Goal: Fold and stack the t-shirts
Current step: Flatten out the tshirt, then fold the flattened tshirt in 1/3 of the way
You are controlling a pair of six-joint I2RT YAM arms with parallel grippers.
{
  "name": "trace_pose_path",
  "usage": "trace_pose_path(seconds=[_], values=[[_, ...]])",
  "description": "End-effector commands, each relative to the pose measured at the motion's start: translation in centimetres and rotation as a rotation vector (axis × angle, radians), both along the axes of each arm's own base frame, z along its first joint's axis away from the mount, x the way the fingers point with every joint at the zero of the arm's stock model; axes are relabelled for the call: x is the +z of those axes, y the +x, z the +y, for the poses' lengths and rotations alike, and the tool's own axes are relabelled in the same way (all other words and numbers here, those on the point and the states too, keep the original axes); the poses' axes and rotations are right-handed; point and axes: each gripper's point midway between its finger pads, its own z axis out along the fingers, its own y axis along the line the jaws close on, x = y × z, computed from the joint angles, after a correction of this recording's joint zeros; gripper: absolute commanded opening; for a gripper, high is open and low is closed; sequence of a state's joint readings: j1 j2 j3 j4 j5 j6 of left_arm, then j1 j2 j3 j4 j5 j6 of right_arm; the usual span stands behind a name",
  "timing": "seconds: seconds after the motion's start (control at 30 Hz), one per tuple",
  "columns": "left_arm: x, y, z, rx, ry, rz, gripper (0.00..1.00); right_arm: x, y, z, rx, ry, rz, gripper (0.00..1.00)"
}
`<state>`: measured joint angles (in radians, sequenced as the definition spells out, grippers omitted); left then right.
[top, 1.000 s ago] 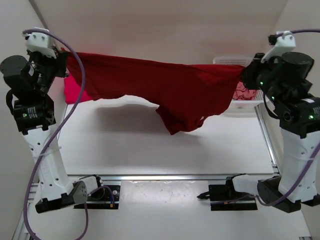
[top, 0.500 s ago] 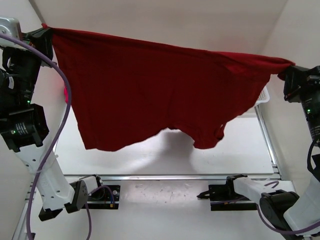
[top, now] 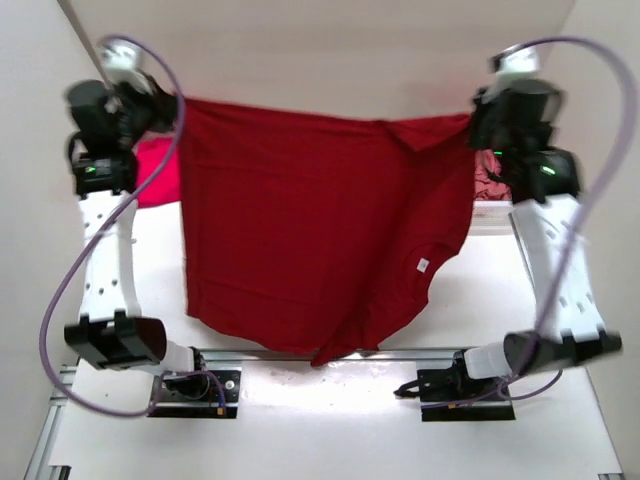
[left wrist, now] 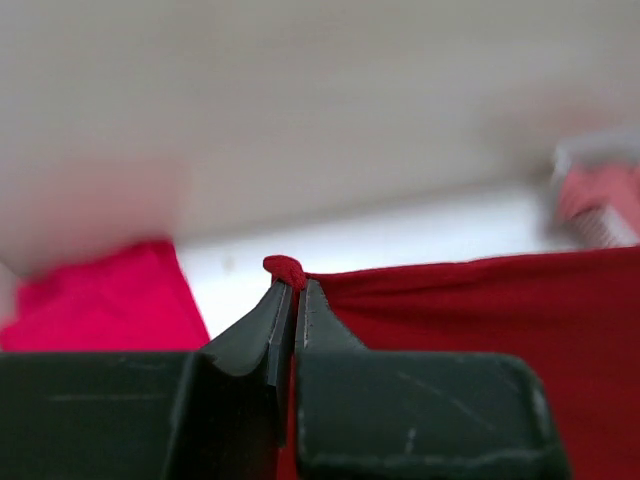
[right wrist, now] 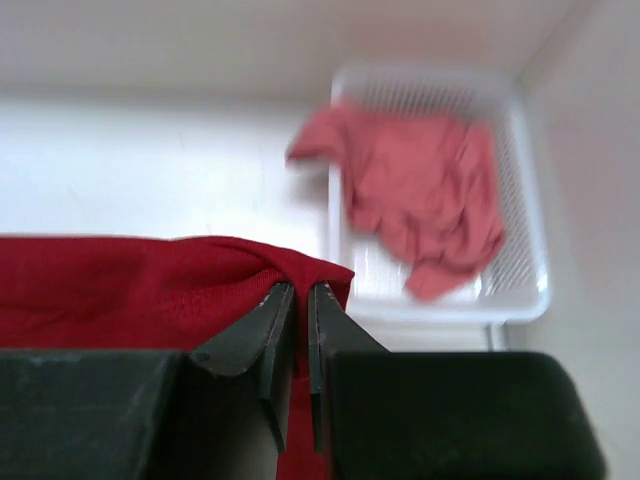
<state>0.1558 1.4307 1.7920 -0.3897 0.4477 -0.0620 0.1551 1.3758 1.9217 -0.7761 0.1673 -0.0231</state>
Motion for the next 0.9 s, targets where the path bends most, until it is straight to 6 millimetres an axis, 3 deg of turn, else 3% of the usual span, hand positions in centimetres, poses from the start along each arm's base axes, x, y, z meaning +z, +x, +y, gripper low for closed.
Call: trace_pose_path(seconds=[0.0, 0.03, 0.07, 0.1, 0.13, 0.17, 0.23, 0.3, 0.33, 0.5, 0.57, 0.7, 0.77, 0.8, 0.87], values=[[-4.0, 0.9, 0.4, 0.062, 0.087, 0.039, 0.00, -3.6, 3.1, 0.3, 0.000, 0.004, 0.025, 0.00], [-6.5, 1.5, 0.7, 0.070, 0.092, 0.089, 0.00, -5.1, 3.8, 0.8, 0.020, 0.013, 0.060, 0.00], [-8.4, 2.0, 1.0, 0.089, 0.101, 0.118, 0.00, -8.0, 4.6, 1.1, 0.031, 0.017, 0.111, 0.00], [-9.4, 2.6, 1.5, 0.105, 0.103, 0.124, 0.00, -8.5, 5.3, 1.4, 0.042, 0.021, 0.100, 0.00], [-11.4, 2.9, 1.6, 0.106, 0.103, 0.160, 0.00, -11.6, 5.5, 1.6, 0.049, 0.021, 0.158, 0.00], [-12.3, 3.5, 2.1, 0.125, 0.113, 0.167, 0.00, -11.5, 6.2, 1.7, 0.057, 0.034, 0.128, 0.01], [-15.0, 4.5, 2.5, 0.145, 0.143, 0.202, 0.00, -14.3, 7.5, 2.3, 0.059, 0.077, 0.167, 0.00], [-17.9, 5.9, 2.4, 0.143, 0.169, 0.246, 0.00, -15.4, 8.7, 2.6, 0.070, 0.093, 0.182, 0.00], [-18.1, 6.1, 2.3, 0.142, 0.181, 0.245, 0.00, -16.4, 9.4, 2.9, 0.069, 0.098, 0.209, 0.00], [-22.9, 8.4, 2.0, 0.125, 0.242, 0.314, 0.00, -19.2, 11.6, 3.5, 0.074, 0.090, 0.290, 0.00], [-24.6, 8.0, 1.6, 0.107, 0.264, 0.341, 0.00, -20.7, 11.5, 3.9, 0.076, 0.083, 0.337, 0.00], [-27.4, 7.4, 3.4, 0.145, 0.282, 0.392, 0.00, -22.8, 9.6, 5.5, 0.101, 0.099, 0.389, 0.00], [-28.7, 6.9, 4.7, 0.170, 0.285, 0.410, 0.00, -24.3, 7.5, 6.1, 0.094, 0.149, 0.418, 0.00], [-29.2, 6.5, 5.2, 0.172, 0.297, 0.420, 0.00, -23.7, 6.7, 6.1, 0.094, 0.161, 0.405, 0.00], [-30.1, 6.0, 5.8, 0.178, 0.323, 0.432, 0.00, -26.2, 4.0, 6.1, 0.061, 0.209, 0.459, 0.00]])
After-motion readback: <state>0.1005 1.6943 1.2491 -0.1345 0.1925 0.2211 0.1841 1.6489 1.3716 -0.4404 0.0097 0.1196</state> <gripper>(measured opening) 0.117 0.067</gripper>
